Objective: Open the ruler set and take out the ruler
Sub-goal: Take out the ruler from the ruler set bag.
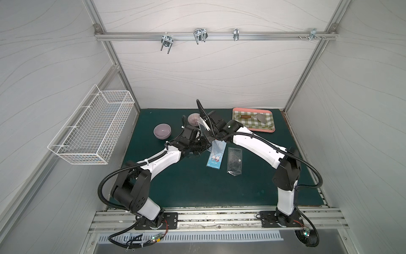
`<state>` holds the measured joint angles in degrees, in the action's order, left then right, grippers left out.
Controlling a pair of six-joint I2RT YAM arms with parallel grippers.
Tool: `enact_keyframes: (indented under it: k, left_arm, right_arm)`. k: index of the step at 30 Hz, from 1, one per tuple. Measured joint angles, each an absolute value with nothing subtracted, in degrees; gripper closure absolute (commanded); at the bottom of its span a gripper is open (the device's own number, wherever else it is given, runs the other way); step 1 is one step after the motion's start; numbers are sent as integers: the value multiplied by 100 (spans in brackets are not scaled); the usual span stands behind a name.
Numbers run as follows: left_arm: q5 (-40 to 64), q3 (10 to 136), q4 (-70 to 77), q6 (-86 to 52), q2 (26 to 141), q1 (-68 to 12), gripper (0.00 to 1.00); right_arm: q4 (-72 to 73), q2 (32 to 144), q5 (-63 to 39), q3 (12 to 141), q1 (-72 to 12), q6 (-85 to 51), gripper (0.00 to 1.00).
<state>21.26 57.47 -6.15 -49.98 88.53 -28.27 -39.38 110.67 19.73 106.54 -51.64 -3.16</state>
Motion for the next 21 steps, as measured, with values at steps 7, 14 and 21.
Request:
enact_keyframes:
  k: [7,14,21]
  left_arm:
    - [2045,5763,-620,-4943,8855,-2853,96]
    - [2010,5767,-617,-4923,8858,-2862,100]
    - [1977,5828,-637,-4871,8855,-2893,100]
  right_arm:
    - [-3938,11067,1962,10654,-5170,-316,100]
    - [-3940,11067,1981,10654,-5170,-314,100]
    - [-3854,11065,2097,10569,-5172,-309,100]
